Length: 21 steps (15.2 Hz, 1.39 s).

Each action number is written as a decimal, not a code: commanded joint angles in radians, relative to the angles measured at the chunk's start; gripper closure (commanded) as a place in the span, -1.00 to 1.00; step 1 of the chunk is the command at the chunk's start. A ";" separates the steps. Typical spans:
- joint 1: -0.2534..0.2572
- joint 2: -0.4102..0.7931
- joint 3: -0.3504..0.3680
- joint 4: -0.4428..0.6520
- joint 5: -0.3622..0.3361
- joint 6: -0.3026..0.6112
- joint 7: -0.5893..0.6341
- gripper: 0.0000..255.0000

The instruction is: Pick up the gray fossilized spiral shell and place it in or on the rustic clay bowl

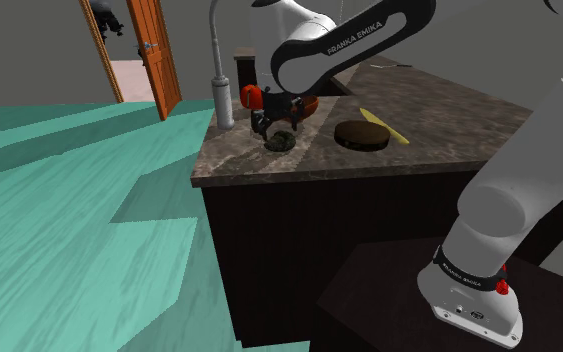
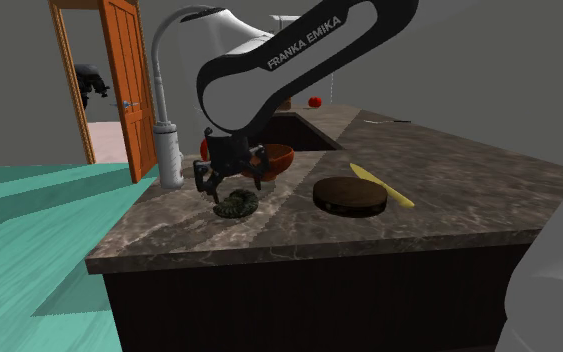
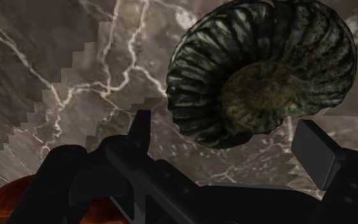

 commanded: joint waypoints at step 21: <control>0.004 -0.036 -0.010 0.111 0.037 -0.135 -0.057 1.00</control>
